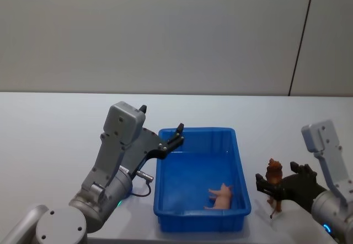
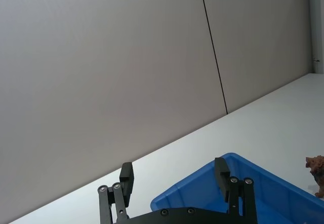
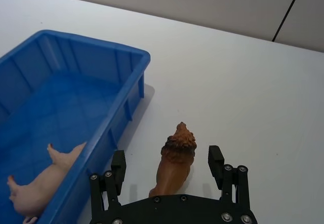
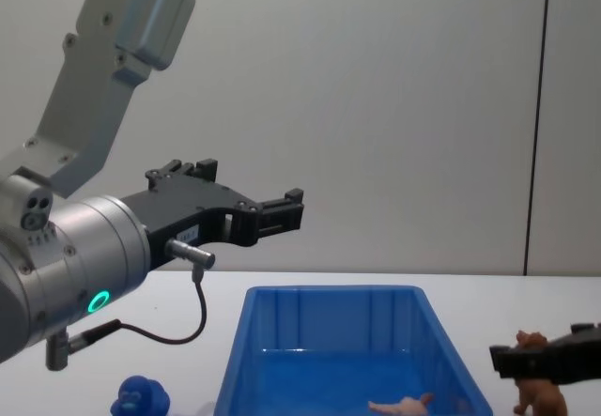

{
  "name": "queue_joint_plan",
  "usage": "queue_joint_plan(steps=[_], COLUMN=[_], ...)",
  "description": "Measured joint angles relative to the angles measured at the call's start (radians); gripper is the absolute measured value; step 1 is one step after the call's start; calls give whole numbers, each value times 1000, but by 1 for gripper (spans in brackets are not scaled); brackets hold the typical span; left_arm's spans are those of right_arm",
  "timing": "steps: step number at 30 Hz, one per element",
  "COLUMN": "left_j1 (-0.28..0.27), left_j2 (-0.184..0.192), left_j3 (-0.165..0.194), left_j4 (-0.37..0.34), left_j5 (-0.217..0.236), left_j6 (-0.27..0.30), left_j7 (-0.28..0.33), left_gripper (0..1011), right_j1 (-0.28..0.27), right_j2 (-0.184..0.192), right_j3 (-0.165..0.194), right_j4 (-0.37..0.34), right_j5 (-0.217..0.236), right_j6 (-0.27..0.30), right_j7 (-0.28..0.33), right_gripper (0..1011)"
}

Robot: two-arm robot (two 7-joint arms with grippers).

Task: Pick up the two dolls from the table and place them into the box.

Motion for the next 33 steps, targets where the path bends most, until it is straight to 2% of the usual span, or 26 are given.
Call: queue_joint_plan(steps=[15, 23, 26, 27, 30, 32, 33], left_j1=[0, 0, 0, 0, 0, 0, 0], left_j2=[0, 0, 0, 0, 0, 0, 0], left_j3=[0, 0, 0, 0, 0, 0, 0], left_j4=[0, 0, 0, 0, 0, 0, 0], left_j5=[0, 0, 0, 0, 0, 0, 0], left_j6=[0, 0, 0, 0, 0, 0, 0], left_j7=[0, 0, 0, 0, 0, 0, 0], left_gripper=[1001, 1002, 1002, 1002, 1001, 1002, 1002], right_j1=[19, 28, 31, 31, 32, 33, 33], right_j2=[-24, -35, -38, -38, -42, -43, -43], right_j3=[-7, -8, -7, -7, -6, -5, -5], right_j4=[58, 79, 85, 85, 89, 89, 90], right_j5=[-19, -20, -19, -19, -17, -16, -16], right_j6=[49, 81, 94, 94, 103, 105, 105], right_j7=[-18, -24, -27, -27, -30, -31, -32], right_gripper=[996, 832, 717, 717, 598, 561, 504])
